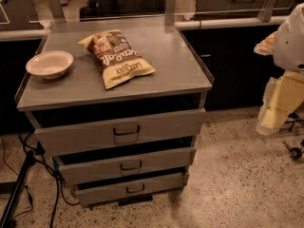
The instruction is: Open middle drawer
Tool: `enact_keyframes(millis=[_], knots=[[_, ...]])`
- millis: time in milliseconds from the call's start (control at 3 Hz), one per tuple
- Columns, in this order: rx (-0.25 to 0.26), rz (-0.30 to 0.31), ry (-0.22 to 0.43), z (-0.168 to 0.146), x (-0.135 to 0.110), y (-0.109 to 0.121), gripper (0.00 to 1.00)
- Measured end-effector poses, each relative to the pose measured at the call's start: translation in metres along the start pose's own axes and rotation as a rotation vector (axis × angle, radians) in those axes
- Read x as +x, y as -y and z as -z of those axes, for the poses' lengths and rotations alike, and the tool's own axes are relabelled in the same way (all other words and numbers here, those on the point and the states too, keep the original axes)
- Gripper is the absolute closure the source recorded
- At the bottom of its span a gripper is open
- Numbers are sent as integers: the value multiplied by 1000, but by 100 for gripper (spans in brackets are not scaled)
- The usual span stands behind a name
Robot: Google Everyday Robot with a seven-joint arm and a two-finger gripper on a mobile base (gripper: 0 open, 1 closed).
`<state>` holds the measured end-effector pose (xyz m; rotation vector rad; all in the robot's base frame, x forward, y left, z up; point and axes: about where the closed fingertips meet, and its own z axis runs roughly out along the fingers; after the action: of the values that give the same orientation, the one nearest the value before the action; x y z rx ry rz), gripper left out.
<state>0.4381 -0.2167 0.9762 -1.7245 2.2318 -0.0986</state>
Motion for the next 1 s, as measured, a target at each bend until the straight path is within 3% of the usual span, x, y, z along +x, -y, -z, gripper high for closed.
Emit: enact_keyframes(millis=[333,1000], knots=[[1,0,0,0,0,0,0],[-48,118,28,-24,-24,-35,0]])
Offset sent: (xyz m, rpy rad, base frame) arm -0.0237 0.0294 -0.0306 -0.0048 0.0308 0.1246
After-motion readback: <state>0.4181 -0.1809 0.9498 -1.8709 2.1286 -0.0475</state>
